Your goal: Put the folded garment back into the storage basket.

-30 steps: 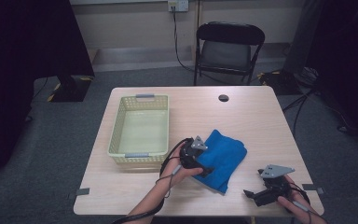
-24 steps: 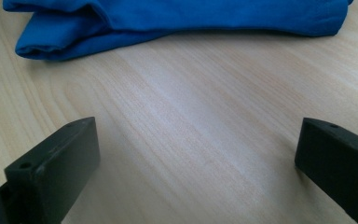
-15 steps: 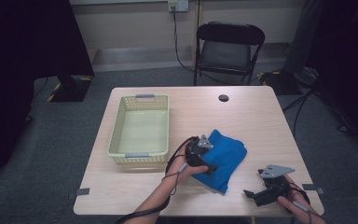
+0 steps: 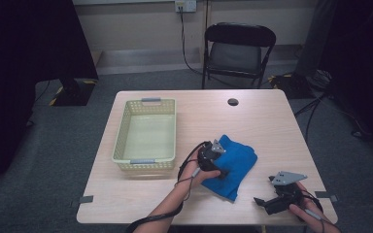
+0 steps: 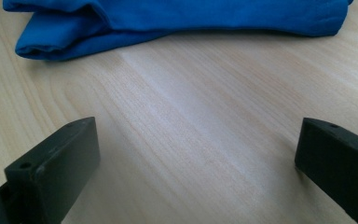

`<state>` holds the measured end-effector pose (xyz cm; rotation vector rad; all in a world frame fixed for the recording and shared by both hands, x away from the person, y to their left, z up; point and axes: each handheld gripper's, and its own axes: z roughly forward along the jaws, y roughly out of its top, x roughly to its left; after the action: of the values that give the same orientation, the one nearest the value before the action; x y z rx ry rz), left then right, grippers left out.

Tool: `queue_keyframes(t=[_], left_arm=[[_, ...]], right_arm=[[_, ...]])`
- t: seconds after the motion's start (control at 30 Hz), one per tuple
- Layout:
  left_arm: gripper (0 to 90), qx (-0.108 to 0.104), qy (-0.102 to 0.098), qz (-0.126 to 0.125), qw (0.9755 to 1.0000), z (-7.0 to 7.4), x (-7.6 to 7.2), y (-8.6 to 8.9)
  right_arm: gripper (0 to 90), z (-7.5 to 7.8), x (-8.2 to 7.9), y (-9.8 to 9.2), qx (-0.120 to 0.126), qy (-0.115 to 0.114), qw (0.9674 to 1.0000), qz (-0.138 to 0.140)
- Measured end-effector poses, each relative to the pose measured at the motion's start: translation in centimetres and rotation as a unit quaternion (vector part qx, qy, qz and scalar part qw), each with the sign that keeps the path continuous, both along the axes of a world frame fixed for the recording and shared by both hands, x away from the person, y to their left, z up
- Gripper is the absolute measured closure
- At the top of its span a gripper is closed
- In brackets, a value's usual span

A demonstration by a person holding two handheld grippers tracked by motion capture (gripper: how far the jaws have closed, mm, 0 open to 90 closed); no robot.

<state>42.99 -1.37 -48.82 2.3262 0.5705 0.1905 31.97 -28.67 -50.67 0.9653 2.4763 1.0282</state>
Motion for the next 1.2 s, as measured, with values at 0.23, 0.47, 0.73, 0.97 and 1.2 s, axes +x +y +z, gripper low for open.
queue_keyframes(t=[0.23, 0.47, 0.73, 0.97, 1.2], left_arm=[[18.9, -0.002, 0.006, -0.008, 0.9999, -0.3, 0.1, 0.1], [37.6, 0.006, 0.021, 0.003, 0.9998, 0.3, 0.1, -0.1], [71.4, 0.002, 0.054, 0.007, 0.9985, 0.6, 0.1, 0.2], [77.0, -0.002, 0.059, -0.003, 0.9982, 1.1, -0.1, 0.6], [77.5, -0.022, 0.056, 0.008, 0.9982, 3.1, -0.4, 2.3]], right_arm=[[0.0, 0.0, 0.0, 0.0, 0.000, 0.000, 1.0000, 0.000], [0.0, 0.0, 0.0, 0.0, 0.000, 0.000, 1.0000, 0.000], [0.0, 0.0, 0.0, 0.0, 0.000, 0.000, 1.0000, 0.000], [0.0, 0.0, 0.0, 0.0, 0.000, 0.000, 1.0000, 0.000], [0.0, 0.0, 0.0, 0.0, 0.000, 0.000, 1.0000, 0.000]])
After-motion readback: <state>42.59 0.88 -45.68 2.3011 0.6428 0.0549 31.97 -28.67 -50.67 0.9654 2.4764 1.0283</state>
